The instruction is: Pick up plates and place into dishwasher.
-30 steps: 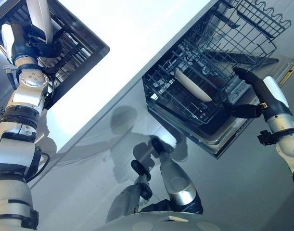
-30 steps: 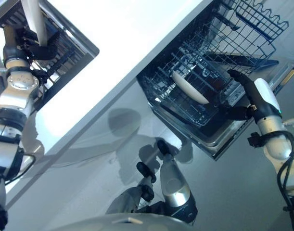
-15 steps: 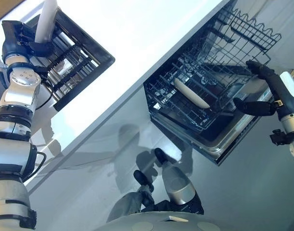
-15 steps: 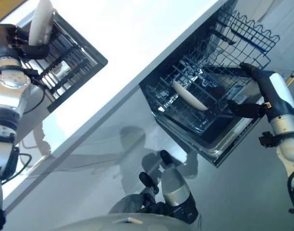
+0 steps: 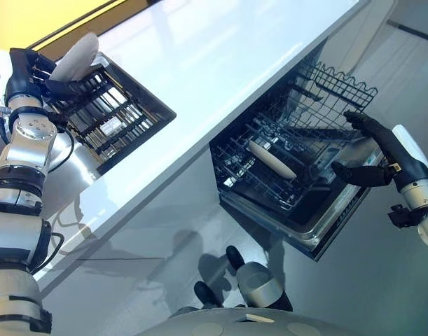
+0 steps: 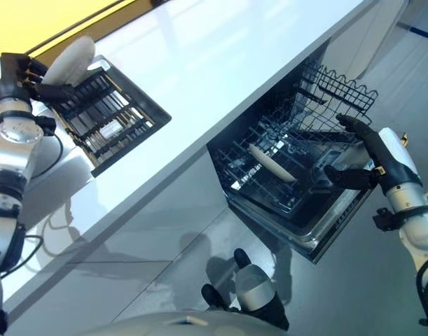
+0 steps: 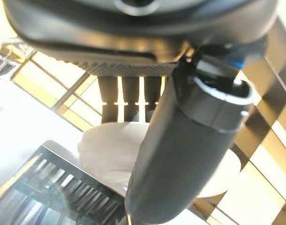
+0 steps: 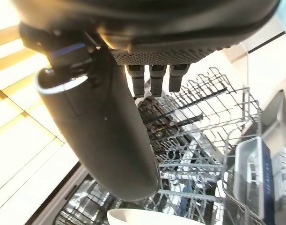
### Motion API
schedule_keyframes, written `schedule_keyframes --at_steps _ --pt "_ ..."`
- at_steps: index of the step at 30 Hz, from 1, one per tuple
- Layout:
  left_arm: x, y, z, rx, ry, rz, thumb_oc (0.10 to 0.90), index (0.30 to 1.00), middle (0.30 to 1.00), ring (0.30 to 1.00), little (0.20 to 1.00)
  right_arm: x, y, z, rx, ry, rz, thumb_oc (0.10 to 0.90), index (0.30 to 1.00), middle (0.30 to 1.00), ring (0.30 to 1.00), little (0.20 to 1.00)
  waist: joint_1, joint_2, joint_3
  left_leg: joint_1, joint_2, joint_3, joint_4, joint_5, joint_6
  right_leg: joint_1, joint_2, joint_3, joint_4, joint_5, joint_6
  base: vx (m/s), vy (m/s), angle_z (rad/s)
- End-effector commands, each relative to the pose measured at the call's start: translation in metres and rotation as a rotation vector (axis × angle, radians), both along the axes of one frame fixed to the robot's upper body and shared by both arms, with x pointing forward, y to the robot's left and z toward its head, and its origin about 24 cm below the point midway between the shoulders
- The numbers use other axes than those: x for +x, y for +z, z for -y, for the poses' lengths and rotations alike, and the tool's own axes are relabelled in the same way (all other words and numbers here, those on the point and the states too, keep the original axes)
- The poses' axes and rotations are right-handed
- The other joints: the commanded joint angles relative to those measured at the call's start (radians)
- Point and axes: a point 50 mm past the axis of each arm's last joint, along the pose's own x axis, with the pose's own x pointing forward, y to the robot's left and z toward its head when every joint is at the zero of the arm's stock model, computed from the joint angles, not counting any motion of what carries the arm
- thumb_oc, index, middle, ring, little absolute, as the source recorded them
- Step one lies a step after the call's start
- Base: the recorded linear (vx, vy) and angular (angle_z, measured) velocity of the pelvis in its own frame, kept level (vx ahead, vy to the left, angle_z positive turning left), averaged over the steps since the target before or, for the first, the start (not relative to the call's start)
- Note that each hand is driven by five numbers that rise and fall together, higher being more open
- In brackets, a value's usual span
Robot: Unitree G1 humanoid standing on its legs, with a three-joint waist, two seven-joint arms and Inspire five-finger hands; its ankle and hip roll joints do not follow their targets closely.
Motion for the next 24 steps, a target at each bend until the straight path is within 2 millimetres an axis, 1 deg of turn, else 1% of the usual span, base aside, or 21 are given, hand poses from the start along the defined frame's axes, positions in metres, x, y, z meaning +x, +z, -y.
schedule_keyframes --at_steps 1,2,5,6,7,8,10,11,12,13,14,15,17,18,19,24 --pt "-0.011 0.054 -0.001 0.150 -0.050 0.204 0.100 0.300 0.300 0.300 0.200 0.003 0.060 -0.025 -0.038 0.180 0.280 0.800 0.900 0.900 0.900 0.900 0.029 0.019 -0.181 0.008 -0.015 -0.012 0.010 -0.087 -0.012 0.007 0.025 -0.008 0.075 -0.150 0.106 -0.14 -0.050 0.00" --pt "-0.011 0.054 -0.001 0.153 -0.052 0.204 0.100 0.300 0.300 0.300 0.200 0.003 0.061 -0.026 -0.033 0.187 0.284 0.800 0.900 0.900 0.900 0.900 0.028 0.013 -0.177 -0.001 -0.011 0.004 0.016 -0.068 -0.012 -0.002 0.028 -0.011 0.079 -0.130 0.099 0.00 0.000 0.00" --pt "-0.008 0.053 0.008 0.182 -0.109 0.194 0.100 0.300 0.300 0.300 0.200 0.007 0.070 -0.031 -0.009 0.226 0.321 0.800 0.900 0.900 0.900 0.900 0.045 0.013 -0.188 0.001 -0.012 -0.007 0.015 -0.069 -0.010 0.004 0.028 -0.011 0.077 -0.129 0.099 -0.07 -0.015 0.04" --pt "-0.007 0.053 0.013 0.199 -0.147 0.192 0.100 0.300 0.300 0.300 0.200 0.009 0.075 -0.035 0.024 0.266 0.338 0.800 0.900 0.900 0.900 0.900 0.052 0.013 -0.193 0.002 -0.012 -0.012 0.014 -0.068 -0.011 0.007 0.027 -0.014 0.075 -0.128 0.099 0.00 0.000 0.00" --pt "-0.007 0.053 0.013 0.199 -0.147 0.192 0.100 0.300 0.300 0.300 0.200 0.009 0.075 -0.035 0.024 0.266 0.338 0.800 0.900 0.900 0.900 0.900 0.052 0.013 -0.193 0.002 -0.012 -0.012 0.014 -0.068 -0.011 0.007 0.027 -0.014 0.075 -0.128 0.099 -0.04 0.011 0.03" --pt "-0.006 0.052 0.019 0.198 -0.203 0.188 0.100 0.300 0.300 0.300 0.200 0.010 0.082 -0.039 0.016 0.296 0.375 0.800 0.900 0.900 0.900 0.900 0.061 0.014 -0.200 0.003 -0.010 -0.015 0.014 -0.068 -0.012 0.010 0.027 -0.016 0.074 -0.126 0.100 -0.02 0.010 0.06" --pt "-0.004 0.051 0.024 0.193 -0.240 0.184 0.100 0.300 0.300 0.300 0.200 0.012 0.085 -0.041 0.003 0.311 0.391 0.800 0.900 0.900 0.900 0.900 0.066 0.014 -0.203 0.003 -0.010 -0.018 0.014 -0.067 -0.013 0.010 0.027 -0.018 0.075 -0.126 0.100 -0.04 0.014 0.07" --pt "-0.003 0.051 0.028 0.190 -0.267 0.184 0.100 0.300 0.300 0.300 0.200 0.013 0.089 -0.043 -0.007 0.319 0.404 0.800 0.900 0.900 0.900 0.900 0.070 0.015 -0.204 0.004 -0.009 -0.022 0.014 -0.067 -0.013 0.011 0.027 -0.019 0.074 -0.125 0.100 -0.04 0.022 0.08" --pt "0.001 0.052 0.038 0.196 -0.321 0.181 0.100 0.300 0.300 0.300 0.200 0.017 0.096 -0.046 -0.022 0.328 0.427 0.800 0.900 0.900 0.900 0.900 0.077 0.014 -0.208 0.005 -0.009 -0.028 0.014 -0.068 -0.013 0.014 0.026 -0.021 0.073 -0.125 0.099 -0.03 0.018 0.09" --pt "0.001 0.052 0.040 0.196 -0.334 0.181 0.100 0.300 0.300 0.300 0.200 0.018 0.098 -0.046 -0.024 0.331 0.432 0.800 0.900 0.900 0.900 0.900 0.079 0.014 -0.209 0.006 -0.009 -0.029 0.014 -0.068 -0.013 0.015 0.026 -0.021 0.072 -0.124 0.099 -0.03 0.017 0.06" --pt "0.004 0.054 0.049 0.187 -0.385 0.183 0.100 0.300 0.300 0.300 0.200 0.021 0.106 -0.049 -0.025 0.344 0.455 0.800 0.900 0.900 0.900 0.900 0.086 0.013 -0.213 0.006 -0.009 -0.035 0.014 -0.067 -0.015 0.017 0.025 -0.023 0.071 -0.123 0.100 -0.01 0.009 0.06" --pt "0.004 0.054 0.051 0.185 -0.398 0.186 0.100 0.300 0.300 0.300 0.200 0.022 0.107 -0.050 -0.025 0.348 0.460 0.800 0.900 0.900 0.900 0.900 0.087 0.013 -0.214 0.006 -0.009 -0.036 0.014 -0.067 -0.015 0.018 0.025 -0.024 0.071 -0.123 0.100 -0.02 0.017 0.06" --pt "0.007 0.053 0.067 0.167 -0.473 0.197 0.100 0.300 0.300 0.300 0.200 0.027 0.115 -0.056 -0.026 0.375 0.488 0.800 0.900 0.900 0.900 0.900 0.101 0.011 -0.217 0.007 -0.009 -0.044 0.016 -0.066 -0.015 0.021 0.024 -0.027 0.071 -0.122 0.100 -0.01 0.009 0.02" --pt "0.007 0.053 0.067 0.167 -0.473 0.197 0.100 0.300 0.300 0.300 0.200 0.027 0.115 -0.056 -0.026 0.375 0.488 0.800 0.900 0.900 0.900 0.900 0.101 0.011 -0.217 0.007 -0.009 -0.044 0.016 -0.066 -0.015 0.021 0.024 -0.027 0.071 -0.122 0.100 0.00 0.000 0.00" --pt "0.010 0.052 0.078 0.167 -0.521 0.203 0.100 0.300 0.300 0.300 0.200 0.030 0.121 -0.063 -0.034 0.394 0.518 0.800 0.900 0.900 0.900 0.900 0.111 0.009 -0.220 0.009 -0.009 -0.052 0.016 -0.068 -0.013 0.025 0.022 -0.031 0.071 -0.123 0.099 0.00 0.000 0.00" --pt "0.013 0.050 0.102 0.183 -0.617 0.211 0.100 0.300 0.300 0.300 0.200 0.037 0.132 -0.077 -0.038 0.441 0.572 0.800 0.900 0.900 0.900 0.900 0.133 0.005 -0.226 0.006 -0.012 -0.069 0.018 -0.068 -0.010 0.028 0.019 -0.034 0.072 -0.121 0.096 0.00 0.006 0.03"
